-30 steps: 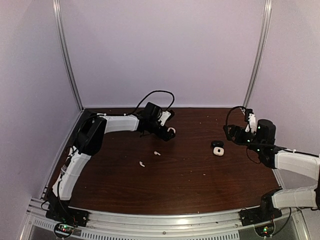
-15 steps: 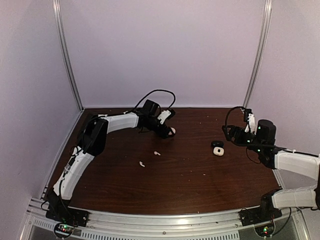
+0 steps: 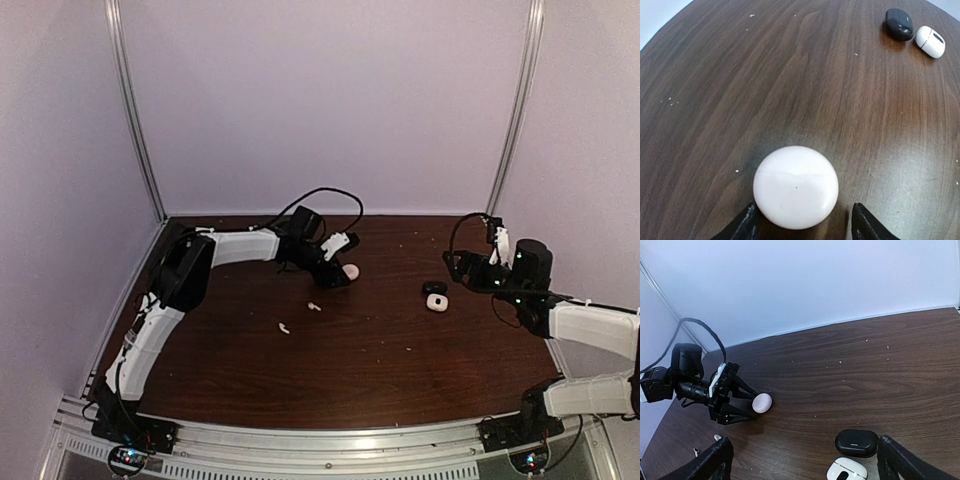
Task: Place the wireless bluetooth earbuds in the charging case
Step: Pick up the charging case from the center of the board.
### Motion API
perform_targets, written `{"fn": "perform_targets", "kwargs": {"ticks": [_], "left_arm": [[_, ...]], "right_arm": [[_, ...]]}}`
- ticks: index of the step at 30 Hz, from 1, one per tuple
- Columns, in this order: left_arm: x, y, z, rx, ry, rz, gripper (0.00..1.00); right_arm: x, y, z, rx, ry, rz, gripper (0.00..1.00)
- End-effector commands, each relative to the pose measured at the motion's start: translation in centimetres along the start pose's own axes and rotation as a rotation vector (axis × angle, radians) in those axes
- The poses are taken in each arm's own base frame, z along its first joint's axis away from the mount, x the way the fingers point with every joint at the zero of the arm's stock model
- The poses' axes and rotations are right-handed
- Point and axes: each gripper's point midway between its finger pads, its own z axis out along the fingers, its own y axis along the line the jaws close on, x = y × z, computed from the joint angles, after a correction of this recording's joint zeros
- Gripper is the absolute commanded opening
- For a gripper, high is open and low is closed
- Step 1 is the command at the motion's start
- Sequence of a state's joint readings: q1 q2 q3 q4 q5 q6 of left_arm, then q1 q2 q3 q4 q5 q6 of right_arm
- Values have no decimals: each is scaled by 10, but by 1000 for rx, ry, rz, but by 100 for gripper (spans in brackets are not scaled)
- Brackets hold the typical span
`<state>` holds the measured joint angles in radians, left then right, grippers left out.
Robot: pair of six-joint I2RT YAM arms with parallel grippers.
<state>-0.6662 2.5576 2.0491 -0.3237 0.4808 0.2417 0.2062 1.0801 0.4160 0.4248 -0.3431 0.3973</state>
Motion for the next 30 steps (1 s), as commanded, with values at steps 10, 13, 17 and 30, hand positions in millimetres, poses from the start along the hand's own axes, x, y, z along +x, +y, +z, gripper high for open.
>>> {"fn": "perform_targets", "kwargs": {"ticks": [10, 13, 17, 30], "left_arm": [[-3, 7, 19, -140, 15, -10, 75], [-3, 7, 22, -131, 22, -14, 70], [1, 5, 22, -125, 33, -8, 66], [-7, -38, -2, -183, -47, -22, 42]], "right_arm": [[5, 2, 4, -38, 9, 36, 100], [6, 1, 7, -33, 18, 56, 100], [8, 2, 10, -43, 29, 69, 100], [24, 10, 14, -105, 103, 92, 100]]}}
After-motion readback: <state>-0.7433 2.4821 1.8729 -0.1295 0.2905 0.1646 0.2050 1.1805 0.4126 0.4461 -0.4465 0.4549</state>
